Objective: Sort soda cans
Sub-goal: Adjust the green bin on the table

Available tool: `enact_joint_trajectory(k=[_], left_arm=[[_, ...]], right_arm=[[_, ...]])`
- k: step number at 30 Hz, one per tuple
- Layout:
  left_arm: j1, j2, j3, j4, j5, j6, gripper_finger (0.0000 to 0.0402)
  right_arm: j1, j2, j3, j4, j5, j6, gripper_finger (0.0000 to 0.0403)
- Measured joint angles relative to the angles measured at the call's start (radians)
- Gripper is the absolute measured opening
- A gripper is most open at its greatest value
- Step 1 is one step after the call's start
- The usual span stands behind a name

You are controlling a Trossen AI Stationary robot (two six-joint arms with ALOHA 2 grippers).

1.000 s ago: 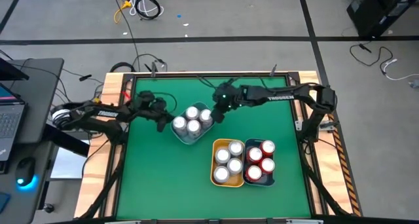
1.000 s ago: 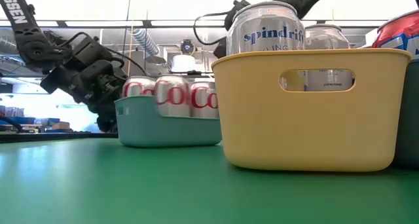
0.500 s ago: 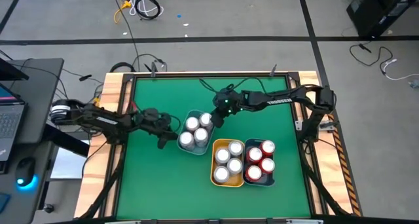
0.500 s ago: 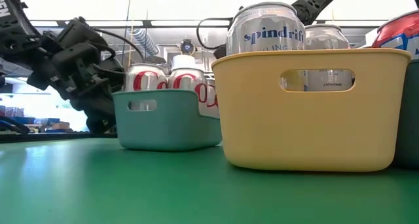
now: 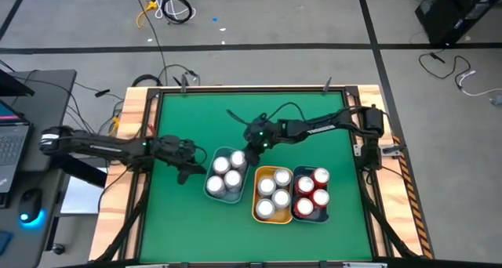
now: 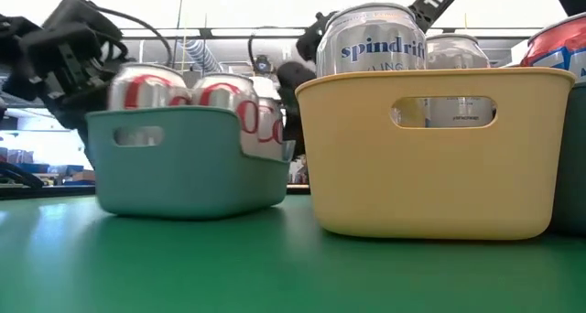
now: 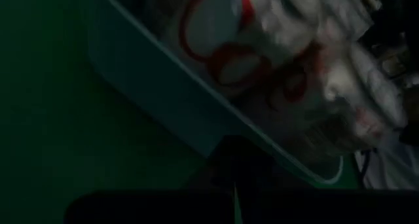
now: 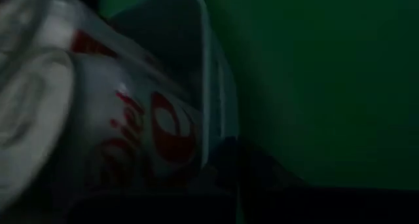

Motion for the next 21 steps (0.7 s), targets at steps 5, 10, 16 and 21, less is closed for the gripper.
enact_joint_trajectory(k=[5,10,16,21], left_arm=[[-0.031,-0.205,0.045,-0.252,-0.060,0.012,0.0000],[-0.038,-0.351,0.111,-0.409,-0.176,0.081,0.0000],[0.012,-0.323,0.186,-0.404,-0.193,0.212,0.0000],[0.097,-0.199,0.252,-0.411,-0.160,0.350,0.0000]], right_arm=[[0.015,-0.002,0.063,0.005,-0.053,-0.034,0.0000],[0.033,-0.005,0.095,0.007,-0.068,-0.068,0.0000],[0.029,-0.022,0.188,-0.154,-0.062,-0.176,0.0000],[0.018,-0.075,0.318,-0.438,0.046,-0.319,0.0000]])
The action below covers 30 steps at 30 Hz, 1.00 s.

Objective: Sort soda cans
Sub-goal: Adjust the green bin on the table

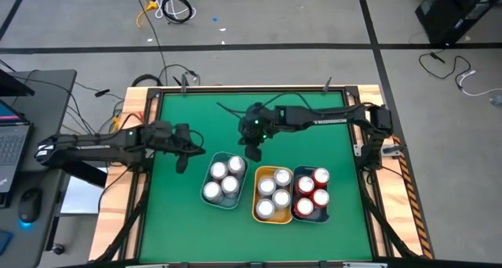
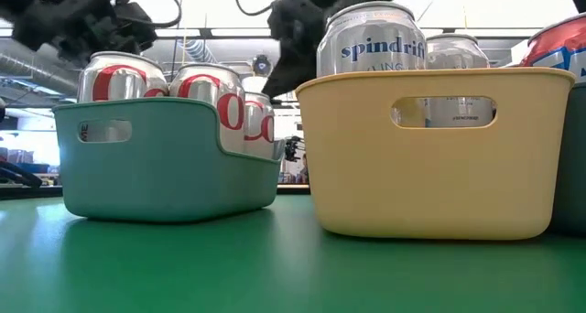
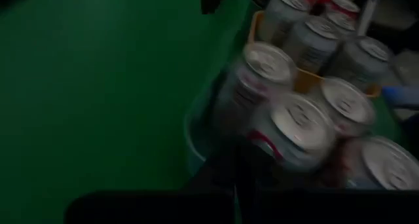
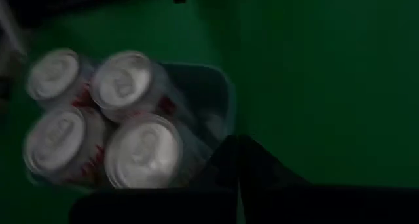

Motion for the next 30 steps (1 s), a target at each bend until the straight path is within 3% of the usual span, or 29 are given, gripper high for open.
enact_joint_trajectory(k=[5,8,14,19,30], left_arm=[[0.104,0.149,0.099,-0.005,0.074,0.153,0.0000],[0.154,0.210,0.164,-0.061,0.107,0.247,0.0000],[0.205,0.190,0.199,-0.114,0.133,0.292,0.0000],[0.209,0.167,0.199,-0.124,0.120,0.237,0.0000],[0.208,0.165,0.163,-0.096,0.118,0.222,0.0000]], right_arm=[[-0.011,-0.025,0.083,-0.295,0.017,-0.085,0.0000],[-0.011,-0.018,0.050,-0.346,0.014,-0.090,0.0000],[0.009,0.016,-0.044,-0.222,-0.044,-0.061,0.0000],[0.027,0.081,-0.042,-0.159,-0.116,-0.059,0.0000],[0.040,0.138,-0.036,0.040,-0.161,-0.003,0.0000]])
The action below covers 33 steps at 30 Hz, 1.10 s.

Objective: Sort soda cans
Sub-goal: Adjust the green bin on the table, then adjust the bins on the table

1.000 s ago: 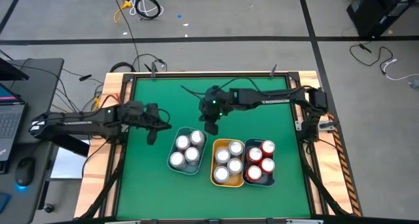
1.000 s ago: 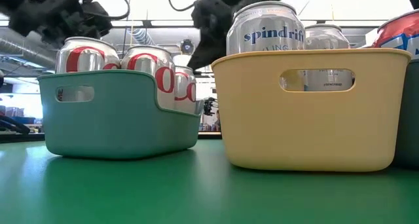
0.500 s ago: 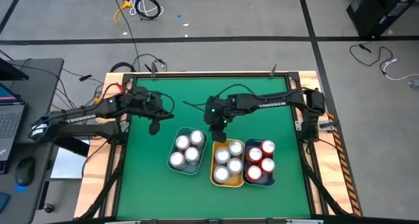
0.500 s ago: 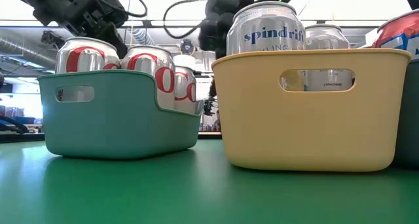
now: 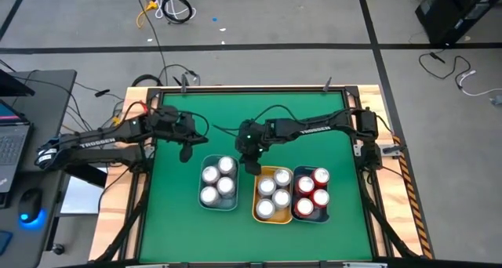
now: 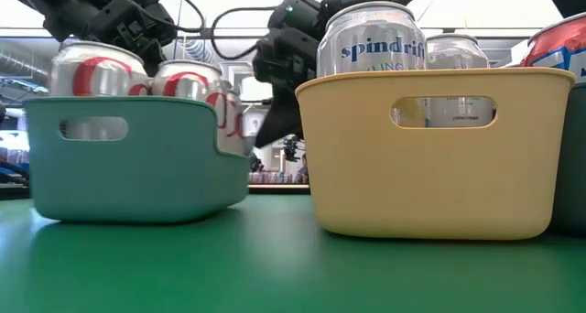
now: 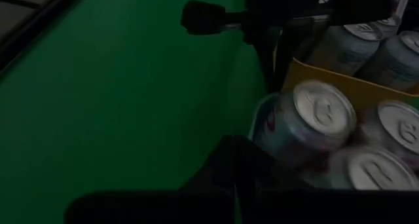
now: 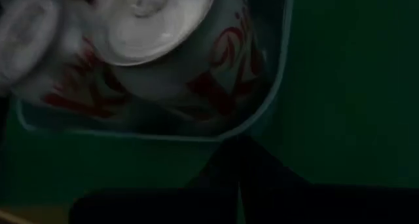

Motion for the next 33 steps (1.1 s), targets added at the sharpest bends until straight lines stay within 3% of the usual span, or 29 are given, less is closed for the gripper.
enact_joint_trajectory(k=[5,9,13,18,21,26,31,33], left_arm=[[0.000,-0.002,-0.041,0.040,0.000,-0.019,0.0000],[-0.001,-0.002,-0.056,0.127,0.040,-0.026,0.0000],[-0.017,0.000,-0.053,0.216,0.109,-0.041,0.0000],[-0.074,0.009,-0.019,0.207,0.108,-0.044,0.0000],[-0.119,0.009,0.003,0.205,0.099,-0.055,0.0000],[-0.186,0.008,0.029,0.126,-0.014,-0.125,0.0000],[-0.226,0.005,0.030,-0.013,-0.033,-0.309,0.0000],[-0.254,0.003,0.030,-0.044,-0.060,-0.366,0.0000]], right_arm=[[0.003,0.011,0.005,0.116,-0.032,0.013,0.0000],[-0.007,-0.005,0.040,-0.010,-0.037,-0.026,0.0000],[-0.018,-0.118,0.098,-0.234,0.078,-0.114,0.0000],[0.019,-0.303,0.103,-0.521,0.278,-0.108,0.0000],[0.055,-0.428,0.102,-0.687,0.433,0.015,0.0000],[0.125,-0.590,0.055,-0.983,0.676,0.365,0.0000],[0.209,-0.703,-0.014,-1.232,0.693,0.734,0.0000],[0.246,-0.749,-0.054,-1.230,0.658,0.844,0.0000]])
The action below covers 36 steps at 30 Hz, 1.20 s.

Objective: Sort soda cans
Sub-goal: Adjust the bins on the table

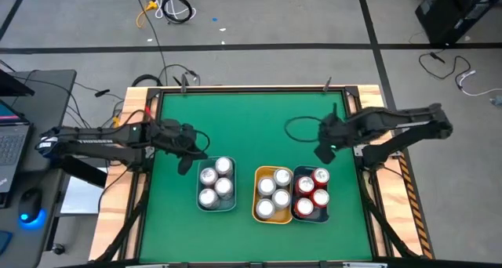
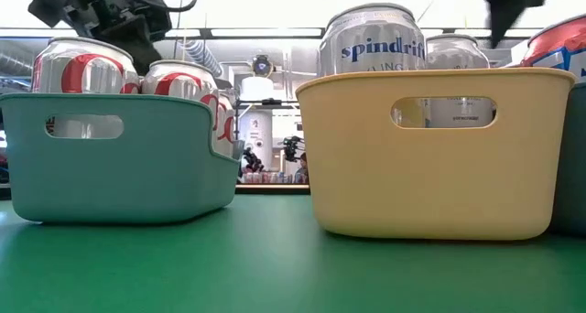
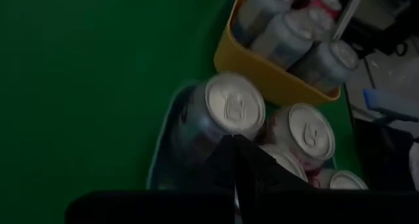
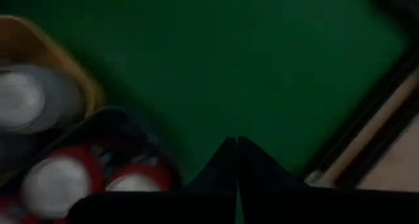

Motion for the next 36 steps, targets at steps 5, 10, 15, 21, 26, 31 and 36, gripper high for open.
enact_joint_trajectory(k=[5,10,15,21,26,31,36], left_arm=[[-0.072,-0.017,0.000,-0.032,-0.074,-0.097,0.0000],[-0.119,-0.036,0.000,-0.035,-0.169,-0.178,0.0000],[-0.138,-0.050,0.000,-0.038,-0.221,-0.248,0.0000],[-0.160,-0.084,0.000,-0.035,-0.288,-0.278,0.0000],[-0.168,-0.106,0.000,-0.034,-0.326,-0.282,0.0000],[-0.168,-0.107,0.000,-0.029,-0.329,-0.284,0.0000],[-0.168,-0.099,0.000,-0.027,-0.328,-0.284,0.0000]], right_arm=[[0.103,-0.129,-0.179,-0.003,-0.145,0.249,0.0000],[0.239,-0.253,-0.409,0.060,-0.241,0.479,0.0000],[0.388,-0.352,-0.595,0.342,-0.195,0.660,0.0000],[0.575,-0.364,-0.763,0.542,-0.088,0.881,0.0000],[0.717,-0.340,-0.894,0.803,0.039,1.017,0.0000],[0.783,-0.253,-0.980,1.029,0.133,1.083,0.0000],[0.772,-0.153,-0.997,1.151,0.143,1.060,0.0000]])
